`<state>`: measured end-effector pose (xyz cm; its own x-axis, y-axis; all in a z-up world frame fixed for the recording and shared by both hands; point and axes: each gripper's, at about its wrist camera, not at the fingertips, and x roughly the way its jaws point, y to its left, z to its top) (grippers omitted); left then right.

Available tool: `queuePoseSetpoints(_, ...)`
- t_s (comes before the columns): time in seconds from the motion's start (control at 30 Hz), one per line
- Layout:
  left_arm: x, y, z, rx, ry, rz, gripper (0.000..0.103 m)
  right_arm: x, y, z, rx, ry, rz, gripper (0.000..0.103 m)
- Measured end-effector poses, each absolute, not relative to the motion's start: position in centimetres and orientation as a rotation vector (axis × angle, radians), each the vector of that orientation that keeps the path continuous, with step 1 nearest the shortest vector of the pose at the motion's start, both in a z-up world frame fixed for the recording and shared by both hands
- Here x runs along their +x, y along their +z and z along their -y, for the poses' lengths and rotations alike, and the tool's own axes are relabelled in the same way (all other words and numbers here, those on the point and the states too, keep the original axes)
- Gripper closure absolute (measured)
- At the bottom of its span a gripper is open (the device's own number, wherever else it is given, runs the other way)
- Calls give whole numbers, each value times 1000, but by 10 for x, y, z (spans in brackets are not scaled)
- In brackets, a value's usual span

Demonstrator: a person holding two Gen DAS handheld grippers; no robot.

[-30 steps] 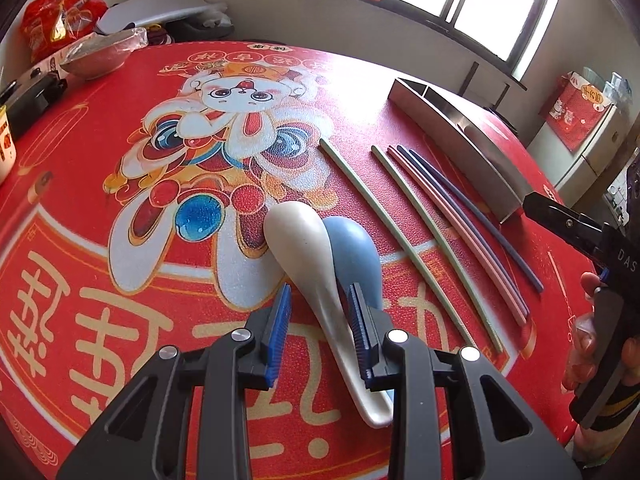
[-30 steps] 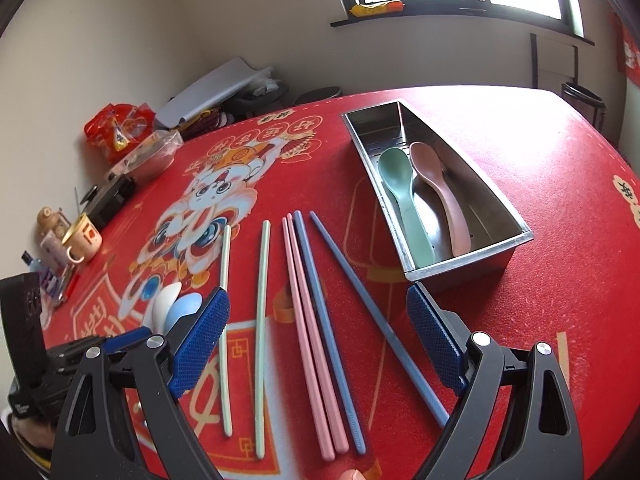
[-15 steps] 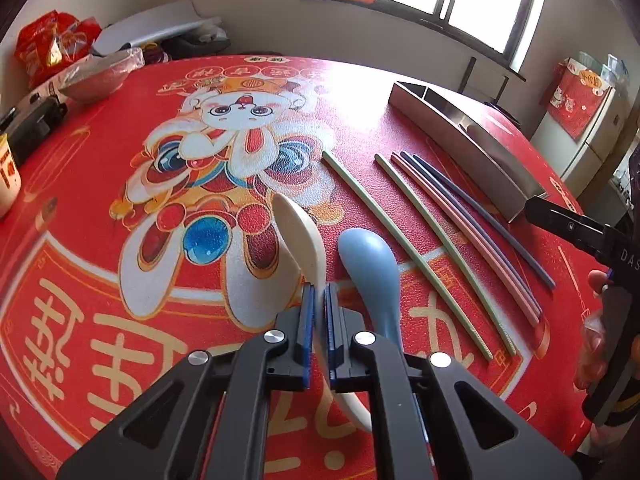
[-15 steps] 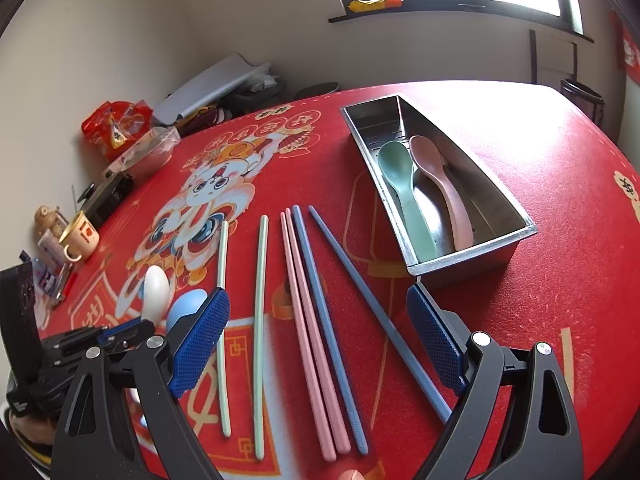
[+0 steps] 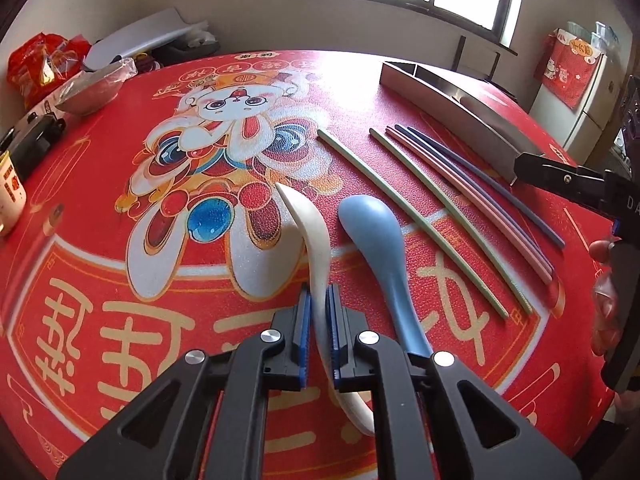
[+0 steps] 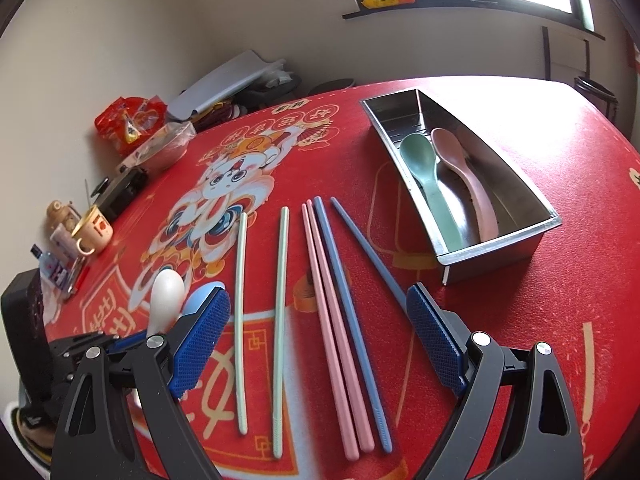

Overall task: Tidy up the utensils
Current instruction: 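Grasp the white spoon with the left tool and lift it, then close the right tool on a light green chopstick while the left tool holds the white spoon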

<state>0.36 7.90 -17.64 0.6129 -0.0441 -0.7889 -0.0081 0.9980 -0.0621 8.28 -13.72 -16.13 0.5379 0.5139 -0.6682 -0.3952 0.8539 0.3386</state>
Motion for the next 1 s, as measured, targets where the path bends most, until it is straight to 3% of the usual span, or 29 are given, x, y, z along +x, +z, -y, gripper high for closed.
queuePoseSetpoints(0.2, 12, -176, -96, -105, -15, -898, 95, 78, -156, 117, 45, 631, -802, 19)
queuePoseSetpoints(0.23, 13, -177, -99, -113, -16, -893, 95, 77, -156, 111, 17, 643, -799, 25)
queuePoseSetpoints(0.3, 14, -178, -101, -125, -21, -879, 95, 78, -158, 99, -36, 666, -819, 49)
queuePoseSetpoints(0.4, 16, -178, -104, -141, -27, -874, 95, 81, -165, 82, -92, 665, -848, 68)
queuePoseSetpoints(0.87, 14, -179, -112, -206, -39, -867, 94, 103, -188, 21, -184, 676, -973, 87)
queuePoseSetpoints(1.0, 13, -179, -111, -203, -38, -867, 94, 107, -189, 15, -195, 670, -966, 87)
